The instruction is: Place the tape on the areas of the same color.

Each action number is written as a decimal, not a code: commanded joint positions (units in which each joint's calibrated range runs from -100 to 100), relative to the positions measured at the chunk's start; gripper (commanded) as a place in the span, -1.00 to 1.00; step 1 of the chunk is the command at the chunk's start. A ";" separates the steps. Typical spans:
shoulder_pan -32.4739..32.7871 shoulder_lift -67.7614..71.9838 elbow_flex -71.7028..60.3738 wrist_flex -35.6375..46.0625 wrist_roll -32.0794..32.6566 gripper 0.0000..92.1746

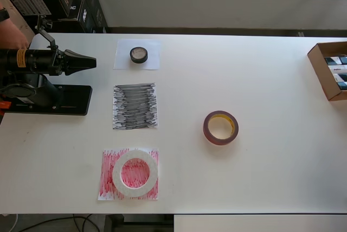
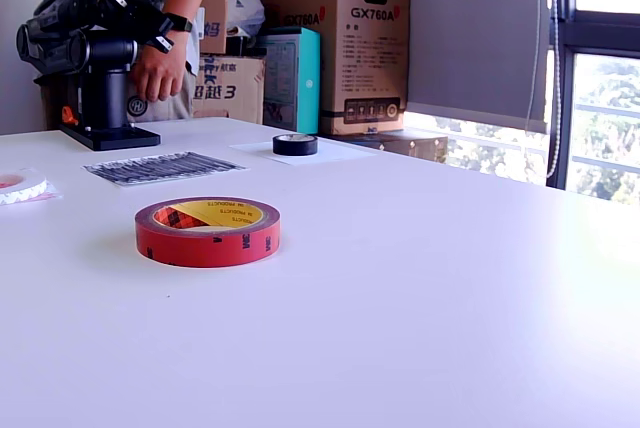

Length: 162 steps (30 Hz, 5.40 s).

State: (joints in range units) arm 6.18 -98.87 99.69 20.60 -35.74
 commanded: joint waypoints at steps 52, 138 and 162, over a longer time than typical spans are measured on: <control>2.59 68.66 -80.93 46.73 11.02 -0.99; 15.69 113.46 -52.76 20.34 37.88 -0.99; 16.17 114.40 -55.12 20.17 38.29 -0.02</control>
State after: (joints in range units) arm 22.23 15.79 45.71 40.75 2.23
